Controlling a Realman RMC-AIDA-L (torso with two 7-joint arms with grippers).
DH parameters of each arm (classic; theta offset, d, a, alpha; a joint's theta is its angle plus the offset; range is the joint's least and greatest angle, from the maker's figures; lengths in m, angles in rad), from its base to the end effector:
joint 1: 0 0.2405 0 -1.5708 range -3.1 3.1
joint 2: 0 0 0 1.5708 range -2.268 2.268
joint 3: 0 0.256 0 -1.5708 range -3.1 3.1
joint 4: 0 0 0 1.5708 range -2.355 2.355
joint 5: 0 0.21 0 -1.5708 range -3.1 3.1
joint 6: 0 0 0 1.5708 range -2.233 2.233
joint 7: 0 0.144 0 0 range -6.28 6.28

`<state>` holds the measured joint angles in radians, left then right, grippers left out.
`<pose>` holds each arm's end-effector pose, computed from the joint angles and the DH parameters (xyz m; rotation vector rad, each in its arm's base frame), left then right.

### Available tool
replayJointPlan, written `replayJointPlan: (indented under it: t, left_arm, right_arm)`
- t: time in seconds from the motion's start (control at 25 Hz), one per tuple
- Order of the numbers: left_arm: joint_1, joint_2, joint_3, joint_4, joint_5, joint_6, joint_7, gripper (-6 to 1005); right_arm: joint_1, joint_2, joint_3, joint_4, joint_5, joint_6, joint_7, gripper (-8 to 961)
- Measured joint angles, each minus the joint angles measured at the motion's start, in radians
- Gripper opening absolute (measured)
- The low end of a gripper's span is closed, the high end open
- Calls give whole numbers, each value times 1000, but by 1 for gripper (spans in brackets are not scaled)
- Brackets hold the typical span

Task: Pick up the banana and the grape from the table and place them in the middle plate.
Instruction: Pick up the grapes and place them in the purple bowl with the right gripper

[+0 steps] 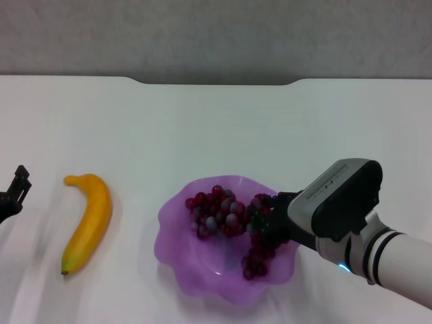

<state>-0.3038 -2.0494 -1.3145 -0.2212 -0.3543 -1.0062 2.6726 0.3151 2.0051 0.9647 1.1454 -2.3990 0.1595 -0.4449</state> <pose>-0.3777 0.3063 0.0022 -1.4956 -0.8779 -0.7317 0.2056 0.3290 -0.1085 -2.3452 0.5407 0.1887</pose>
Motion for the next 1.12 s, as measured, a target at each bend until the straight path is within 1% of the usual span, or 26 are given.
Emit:
replayJointPlan:
  t: [0.24,0.44,0.6,0.76,0.88,1.0,1.12]
  left_arm:
    - [0,0,0,2,0,0,1,673]
    - [3,0,0,1,0,0,1,673]
    - [6,0,0,1,0,0,1,673]
    - [10,1,0,0,1,0,-2,673]
    - [11,2,5,0,16,-2,-3,673]
    - [9,6,26,-6,48,-1,-8,673]
    - [10,14,48,-34,99,17,-49,673]
  right_arm:
    - [4,0,-32,2,1,-46,-46,363]
    - [4,0,-45,13,1,-56,-47,612]
    - [0,0,-47,27,4,-58,-47,699]
    - [-11,-3,-42,79,1,-64,-49,785]
    - [-39,-3,-16,111,-9,-93,-64,850]
    - [-82,-4,23,144,-13,-114,-95,873]
    - [-133,-4,66,181,-15,-118,-124,897]
